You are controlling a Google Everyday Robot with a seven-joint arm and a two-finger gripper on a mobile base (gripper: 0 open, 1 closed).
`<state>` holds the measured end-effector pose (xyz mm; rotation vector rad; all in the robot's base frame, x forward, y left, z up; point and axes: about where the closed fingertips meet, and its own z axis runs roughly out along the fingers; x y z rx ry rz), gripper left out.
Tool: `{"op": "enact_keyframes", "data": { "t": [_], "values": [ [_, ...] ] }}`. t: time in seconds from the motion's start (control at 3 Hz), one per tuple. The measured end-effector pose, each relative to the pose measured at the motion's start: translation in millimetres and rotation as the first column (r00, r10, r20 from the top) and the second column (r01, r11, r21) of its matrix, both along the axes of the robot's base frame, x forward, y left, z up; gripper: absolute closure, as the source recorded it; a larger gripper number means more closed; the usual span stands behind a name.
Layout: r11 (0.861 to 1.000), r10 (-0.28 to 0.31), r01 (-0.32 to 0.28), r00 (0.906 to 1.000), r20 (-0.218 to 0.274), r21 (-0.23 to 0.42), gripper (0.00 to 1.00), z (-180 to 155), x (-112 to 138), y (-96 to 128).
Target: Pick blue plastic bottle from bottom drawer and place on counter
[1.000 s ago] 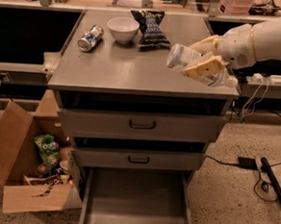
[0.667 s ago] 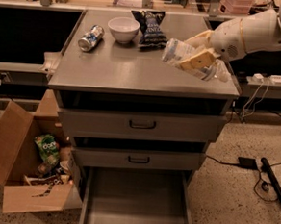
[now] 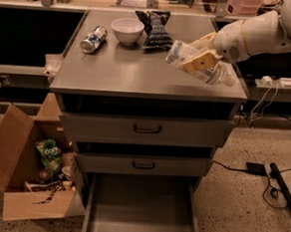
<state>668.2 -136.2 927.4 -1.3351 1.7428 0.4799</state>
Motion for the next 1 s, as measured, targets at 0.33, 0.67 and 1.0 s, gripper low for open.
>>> {"op": "enact_keyframes", "data": {
  "t": [0.33,0.67,1.0],
  "values": [
    [0.995,-0.092,0.093,0.9942,-0.056,0.018,1.00,-6,27,-1],
    [0.986,-0.158,0.164,0.9801,-0.120,0.041,1.00,-14,53,-6],
    [0.973,-0.215,0.228,0.9549,-0.205,0.044,1.00,-33,76,-13]
  ]
}}
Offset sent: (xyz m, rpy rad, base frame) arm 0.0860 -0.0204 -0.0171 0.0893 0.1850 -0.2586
